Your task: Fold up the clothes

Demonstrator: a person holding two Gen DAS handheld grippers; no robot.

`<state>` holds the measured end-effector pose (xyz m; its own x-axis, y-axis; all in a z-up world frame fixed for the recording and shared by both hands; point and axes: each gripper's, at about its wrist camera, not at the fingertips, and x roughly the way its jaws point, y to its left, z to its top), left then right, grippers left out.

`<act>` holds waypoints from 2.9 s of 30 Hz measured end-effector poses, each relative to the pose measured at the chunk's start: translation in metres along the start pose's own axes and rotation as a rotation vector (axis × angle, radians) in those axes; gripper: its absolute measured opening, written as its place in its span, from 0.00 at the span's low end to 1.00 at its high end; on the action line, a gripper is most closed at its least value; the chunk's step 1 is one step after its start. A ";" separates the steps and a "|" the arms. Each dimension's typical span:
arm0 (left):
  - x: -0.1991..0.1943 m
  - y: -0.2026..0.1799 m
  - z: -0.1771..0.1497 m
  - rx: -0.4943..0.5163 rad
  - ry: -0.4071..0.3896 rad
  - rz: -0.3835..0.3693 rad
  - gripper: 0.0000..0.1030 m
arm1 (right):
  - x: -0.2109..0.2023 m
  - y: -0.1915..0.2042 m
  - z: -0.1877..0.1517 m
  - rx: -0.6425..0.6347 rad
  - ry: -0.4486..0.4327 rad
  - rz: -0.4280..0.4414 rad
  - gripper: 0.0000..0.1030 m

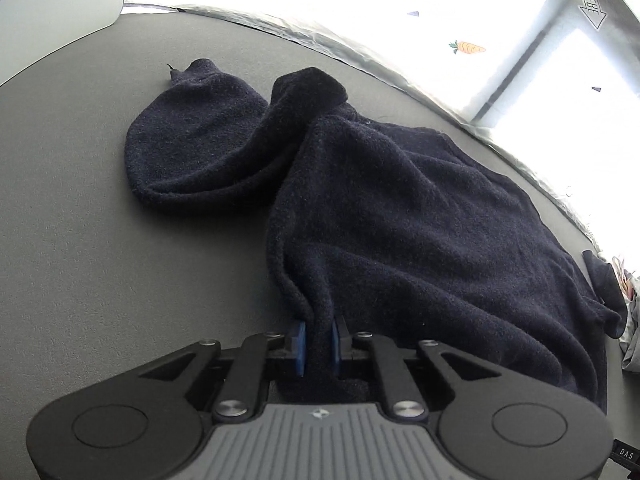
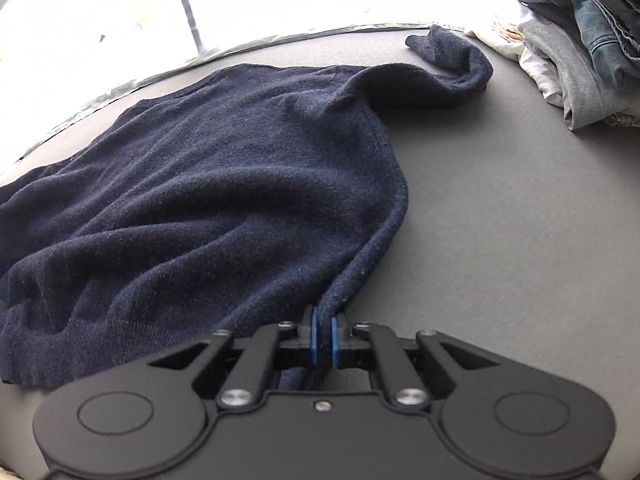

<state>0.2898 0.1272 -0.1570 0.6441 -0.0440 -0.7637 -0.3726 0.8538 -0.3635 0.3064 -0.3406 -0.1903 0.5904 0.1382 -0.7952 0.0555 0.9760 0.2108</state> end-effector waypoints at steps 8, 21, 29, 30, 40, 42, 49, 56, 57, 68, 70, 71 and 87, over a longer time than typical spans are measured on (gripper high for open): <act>-0.091 -0.011 0.004 -0.052 -0.078 -0.102 0.13 | -0.092 -0.037 0.021 0.214 -0.131 0.210 0.06; -0.053 0.007 -0.069 -0.105 0.147 0.197 0.43 | -0.044 -0.035 -0.033 0.040 0.125 -0.073 0.42; -0.028 -0.002 -0.086 -0.020 0.167 0.264 0.64 | -0.038 0.001 -0.030 -0.138 0.092 -0.065 0.76; -0.027 -0.005 -0.087 -0.002 0.174 0.264 0.69 | -0.038 0.009 -0.030 -0.168 0.083 -0.065 0.82; -0.015 0.008 -0.067 -0.011 0.269 0.138 0.94 | -0.021 0.069 -0.026 -0.314 0.057 0.004 1.00; -0.020 0.015 -0.057 -0.011 0.250 0.133 0.94 | -0.017 0.080 -0.022 -0.305 0.057 0.020 1.00; -0.038 0.061 -0.017 -0.165 0.124 0.151 0.94 | 0.019 0.133 -0.006 -0.355 0.065 0.057 1.00; -0.027 0.115 0.012 -0.387 0.074 0.195 0.94 | 0.058 0.157 0.015 -0.314 -0.046 0.022 1.00; -0.025 0.120 0.019 -0.412 0.061 0.196 0.94 | 0.063 0.157 0.017 -0.296 -0.090 0.015 1.00; 0.042 0.125 0.127 -0.282 0.001 0.206 0.94 | 0.113 0.156 0.026 -0.221 -0.193 -0.087 1.00; 0.058 0.117 0.147 -0.168 0.013 0.217 0.94 | 0.112 0.155 0.023 -0.218 -0.213 -0.086 1.00; 0.067 0.113 0.156 -0.119 0.015 0.221 0.94 | 0.111 0.155 0.021 -0.217 -0.217 -0.087 1.00; 0.133 0.096 0.198 0.045 -0.048 0.163 0.12 | 0.113 0.156 0.022 -0.208 -0.226 -0.093 1.00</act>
<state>0.4716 0.3057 -0.1879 0.6093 0.1211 -0.7836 -0.4453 0.8700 -0.2118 0.3995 -0.1762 -0.2352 0.7560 0.0290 -0.6540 -0.0350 0.9994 0.0039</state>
